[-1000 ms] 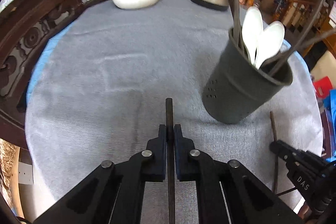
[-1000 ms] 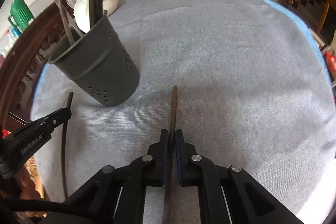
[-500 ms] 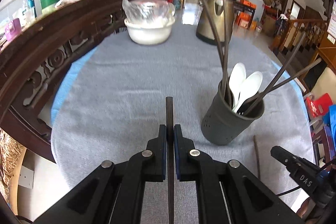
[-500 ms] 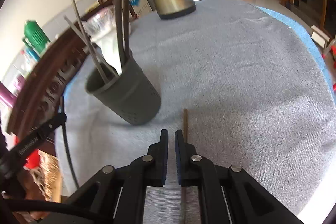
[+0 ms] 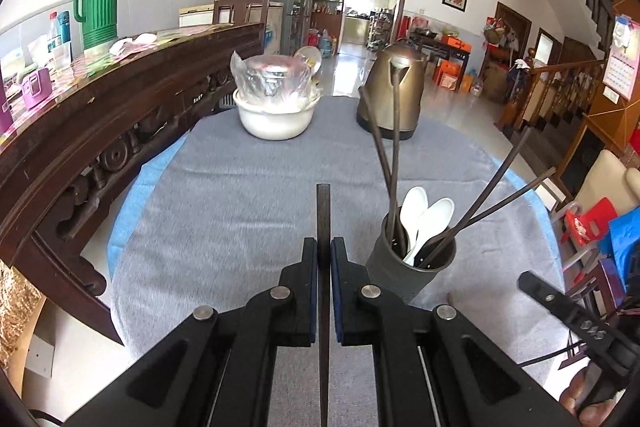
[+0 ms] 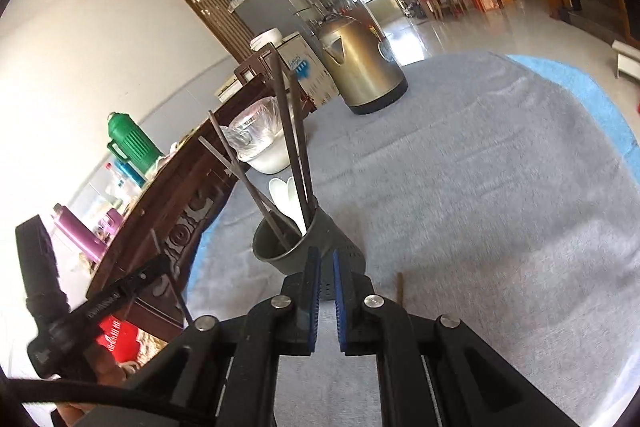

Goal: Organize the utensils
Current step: 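Lift the chopstick with the right tool and raise it upright, then carry the chopstick over the grey cup and lower it in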

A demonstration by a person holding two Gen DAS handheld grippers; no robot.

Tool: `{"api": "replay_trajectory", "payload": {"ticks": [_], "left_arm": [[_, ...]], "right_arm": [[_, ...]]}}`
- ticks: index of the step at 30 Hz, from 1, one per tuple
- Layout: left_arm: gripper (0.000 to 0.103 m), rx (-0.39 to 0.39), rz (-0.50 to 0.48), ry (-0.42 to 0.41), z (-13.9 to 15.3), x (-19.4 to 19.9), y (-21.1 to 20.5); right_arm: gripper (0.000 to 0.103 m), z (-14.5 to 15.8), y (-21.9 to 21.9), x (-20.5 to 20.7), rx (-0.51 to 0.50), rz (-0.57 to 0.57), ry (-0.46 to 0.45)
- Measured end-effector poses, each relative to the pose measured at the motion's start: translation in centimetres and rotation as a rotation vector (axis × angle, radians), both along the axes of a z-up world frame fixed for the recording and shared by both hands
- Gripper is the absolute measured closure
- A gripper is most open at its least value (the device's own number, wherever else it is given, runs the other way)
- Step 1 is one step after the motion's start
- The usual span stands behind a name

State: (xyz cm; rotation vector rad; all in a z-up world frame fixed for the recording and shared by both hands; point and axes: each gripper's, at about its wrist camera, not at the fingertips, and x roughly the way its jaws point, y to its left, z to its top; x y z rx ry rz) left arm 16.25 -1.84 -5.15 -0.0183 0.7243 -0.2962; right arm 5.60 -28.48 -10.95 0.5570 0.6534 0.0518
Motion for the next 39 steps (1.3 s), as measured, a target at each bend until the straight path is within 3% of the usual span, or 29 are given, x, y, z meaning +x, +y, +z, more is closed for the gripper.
{"api": "replay_trajectory", "payload": {"ticks": [2,5,11,18,25,29,34,39], "left_arm": [[0.096,-0.018,-0.003,0.001,0.2,0.0,0.3],[0.096,-0.035,0.001,-0.003,0.5,-0.1,0.7],[0.097,-0.041,-0.011,-0.024,1.0,-0.9,1.0],[0.097,-0.025,-0.013,-0.091,2.5,-2.3,1.2],[0.097,-0.025,-0.035,-0.116,2.9,-3.0,0.9],[0.097,-0.026,-0.026,-0.114,3.0,-3.0,1.2],[0.097,-0.024,-0.018,-0.115,3.1,-3.2,1.5],[0.097,-0.029,-0.009,-0.123,3.4,-3.3,1.6]], "right_arm": [[0.094,-0.5,-0.2,0.3,0.0,0.006,0.026],[0.094,-2.5,-0.3,1.8,-0.014,0.017,0.175],[0.09,-6.8,0.1,4.2,-0.007,0.026,0.379],[0.086,-8.7,2.0,6.0,-0.137,0.037,0.512],[0.086,-8.3,3.9,6.9,-0.253,0.065,0.521],[0.095,-8.3,4.4,6.9,-0.262,0.066,0.499],[0.097,-7.8,3.2,5.7,-0.158,0.081,0.436],[0.097,-4.5,2.8,4.1,-0.114,0.098,0.287]]}}
